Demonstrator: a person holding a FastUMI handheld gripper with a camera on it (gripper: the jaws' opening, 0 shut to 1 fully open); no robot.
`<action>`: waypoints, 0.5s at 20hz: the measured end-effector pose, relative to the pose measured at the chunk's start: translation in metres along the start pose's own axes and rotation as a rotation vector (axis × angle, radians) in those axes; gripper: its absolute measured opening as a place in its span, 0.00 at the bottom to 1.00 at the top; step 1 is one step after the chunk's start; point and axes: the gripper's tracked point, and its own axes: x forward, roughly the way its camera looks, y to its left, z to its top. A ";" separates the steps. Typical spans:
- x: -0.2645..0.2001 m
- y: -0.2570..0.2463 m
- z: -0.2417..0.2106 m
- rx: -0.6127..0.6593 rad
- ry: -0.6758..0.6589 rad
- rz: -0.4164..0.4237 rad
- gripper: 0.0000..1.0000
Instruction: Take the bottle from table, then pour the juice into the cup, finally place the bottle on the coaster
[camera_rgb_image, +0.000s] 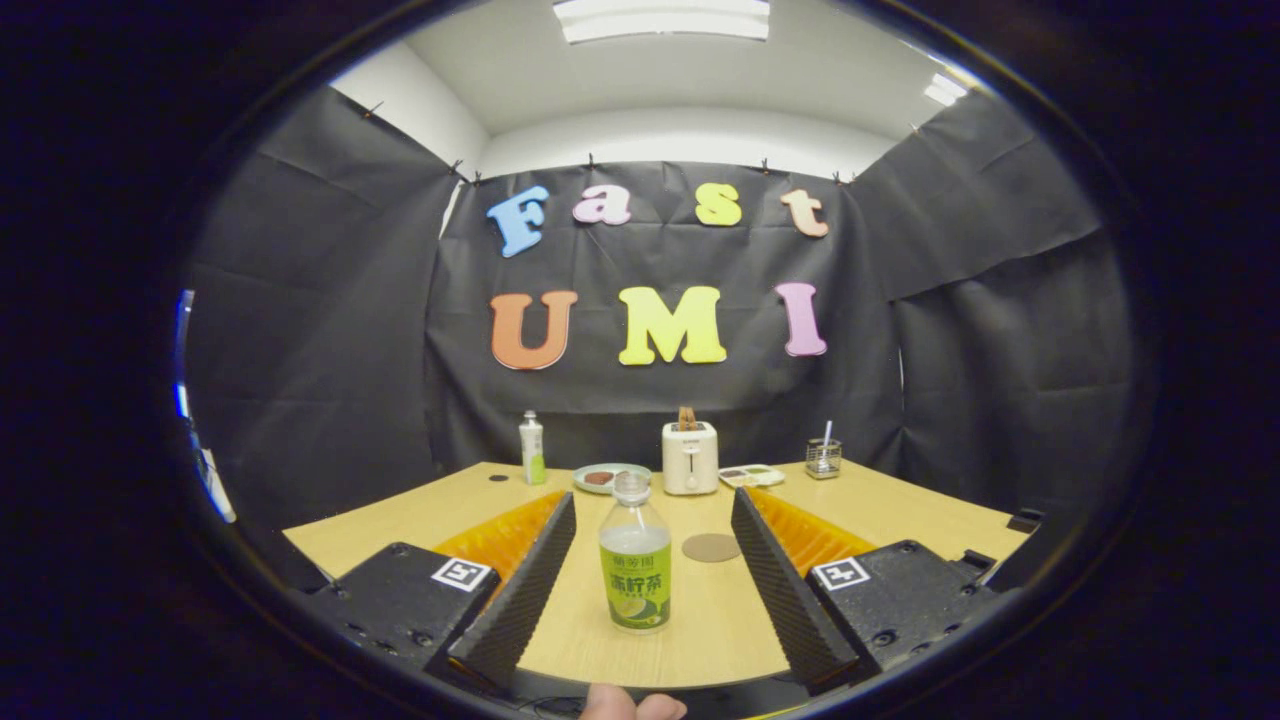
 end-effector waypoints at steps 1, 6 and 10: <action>-0.001 -0.001 0.000 -0.004 0.009 -0.005 1.00; -0.002 0.003 -0.007 0.019 0.032 0.011 1.00; 0.001 0.004 -0.024 0.055 0.055 0.020 1.00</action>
